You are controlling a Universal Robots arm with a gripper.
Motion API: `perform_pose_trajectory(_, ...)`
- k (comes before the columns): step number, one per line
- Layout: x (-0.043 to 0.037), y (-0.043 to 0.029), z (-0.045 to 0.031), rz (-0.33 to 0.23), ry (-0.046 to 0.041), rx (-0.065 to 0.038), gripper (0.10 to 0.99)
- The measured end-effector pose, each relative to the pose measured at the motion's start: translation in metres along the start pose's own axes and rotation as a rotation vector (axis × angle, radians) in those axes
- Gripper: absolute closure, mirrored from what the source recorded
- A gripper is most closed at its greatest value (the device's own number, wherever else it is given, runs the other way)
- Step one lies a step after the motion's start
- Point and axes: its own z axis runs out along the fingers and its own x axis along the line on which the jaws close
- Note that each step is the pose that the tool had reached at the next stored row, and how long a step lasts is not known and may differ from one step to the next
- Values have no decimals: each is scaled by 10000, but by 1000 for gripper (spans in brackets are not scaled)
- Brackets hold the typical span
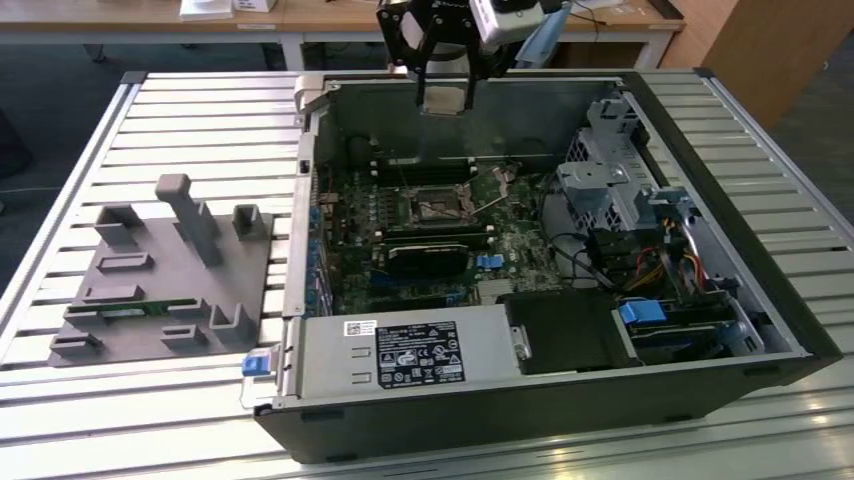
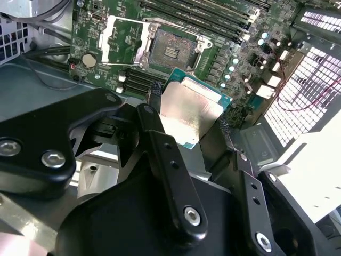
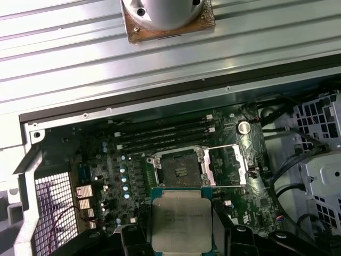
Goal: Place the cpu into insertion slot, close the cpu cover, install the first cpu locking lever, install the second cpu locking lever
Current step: 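Place the cpu into insertion slot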
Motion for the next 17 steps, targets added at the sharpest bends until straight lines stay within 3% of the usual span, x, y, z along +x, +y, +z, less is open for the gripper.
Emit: perform_pose_trajectory(17, 0, 0, 2, 420, -38, -9, 545)
